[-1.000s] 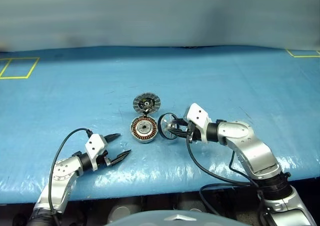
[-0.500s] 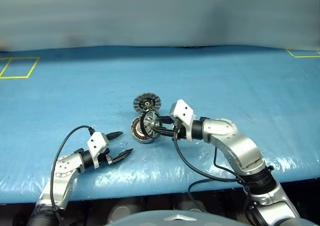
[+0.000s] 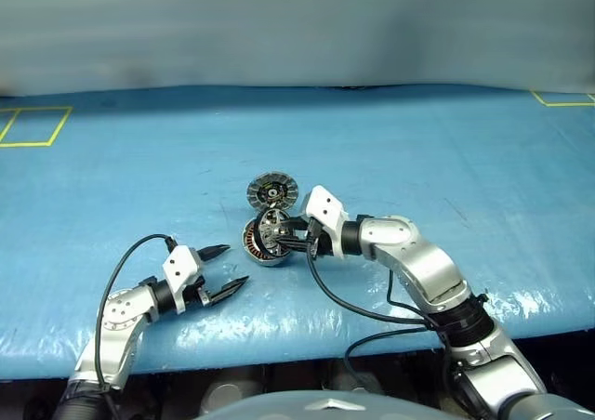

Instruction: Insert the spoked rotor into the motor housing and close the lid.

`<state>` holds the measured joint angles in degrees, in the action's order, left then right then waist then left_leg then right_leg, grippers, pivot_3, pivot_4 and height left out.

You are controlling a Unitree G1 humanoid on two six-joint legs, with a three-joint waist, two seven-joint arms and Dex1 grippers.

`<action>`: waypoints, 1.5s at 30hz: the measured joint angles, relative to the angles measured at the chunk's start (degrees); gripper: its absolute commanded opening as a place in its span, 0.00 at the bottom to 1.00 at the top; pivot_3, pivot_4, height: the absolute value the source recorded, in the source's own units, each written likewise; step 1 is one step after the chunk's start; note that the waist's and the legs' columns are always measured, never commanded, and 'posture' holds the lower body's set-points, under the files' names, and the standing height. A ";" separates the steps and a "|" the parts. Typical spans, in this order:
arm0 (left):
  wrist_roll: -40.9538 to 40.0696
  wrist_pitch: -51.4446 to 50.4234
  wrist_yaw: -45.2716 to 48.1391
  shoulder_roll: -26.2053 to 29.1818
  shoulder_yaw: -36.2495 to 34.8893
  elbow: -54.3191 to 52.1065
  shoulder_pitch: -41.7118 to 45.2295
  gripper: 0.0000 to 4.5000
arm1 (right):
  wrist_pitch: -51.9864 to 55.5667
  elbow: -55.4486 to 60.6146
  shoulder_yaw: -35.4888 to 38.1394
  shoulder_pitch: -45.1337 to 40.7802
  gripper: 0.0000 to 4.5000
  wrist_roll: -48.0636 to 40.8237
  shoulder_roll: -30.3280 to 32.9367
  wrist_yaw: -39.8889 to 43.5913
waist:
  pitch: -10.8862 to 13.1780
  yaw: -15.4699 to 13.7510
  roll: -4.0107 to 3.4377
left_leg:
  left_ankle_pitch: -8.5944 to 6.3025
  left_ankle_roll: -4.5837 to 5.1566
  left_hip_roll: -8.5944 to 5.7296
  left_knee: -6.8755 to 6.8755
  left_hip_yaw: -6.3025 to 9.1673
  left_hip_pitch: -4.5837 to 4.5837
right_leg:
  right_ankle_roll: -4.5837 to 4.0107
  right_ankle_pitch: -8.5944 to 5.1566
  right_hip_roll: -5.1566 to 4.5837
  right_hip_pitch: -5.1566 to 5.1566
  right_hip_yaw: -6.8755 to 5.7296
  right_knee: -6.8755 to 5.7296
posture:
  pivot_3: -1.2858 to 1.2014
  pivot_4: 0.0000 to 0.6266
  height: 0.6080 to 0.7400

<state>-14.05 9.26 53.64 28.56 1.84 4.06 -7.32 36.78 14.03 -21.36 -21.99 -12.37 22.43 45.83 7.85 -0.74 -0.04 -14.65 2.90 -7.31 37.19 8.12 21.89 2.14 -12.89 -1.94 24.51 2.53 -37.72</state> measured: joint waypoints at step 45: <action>0.11 0.01 -1.12 -0.27 0.00 0.00 -0.78 0.90 | -1.43 -5.66 -3.67 -1.18 0.14 5.65 -2.64 -4.54 | -0.01 0.09 -0.01 | 0.04 -0.07 0.00 -0.01 0.00 -0.05 | 0.00 0.00 0.01 -0.01 0.00 -0.03 | 0.52 0.24 1.00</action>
<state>-13.93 9.27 52.52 28.29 1.84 4.06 -8.10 35.35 8.37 -25.02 -23.17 -6.73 19.79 41.29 7.84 -0.65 -0.05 -14.61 2.83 -7.31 37.19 8.12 21.83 2.13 -12.89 -1.93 24.50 2.53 -37.74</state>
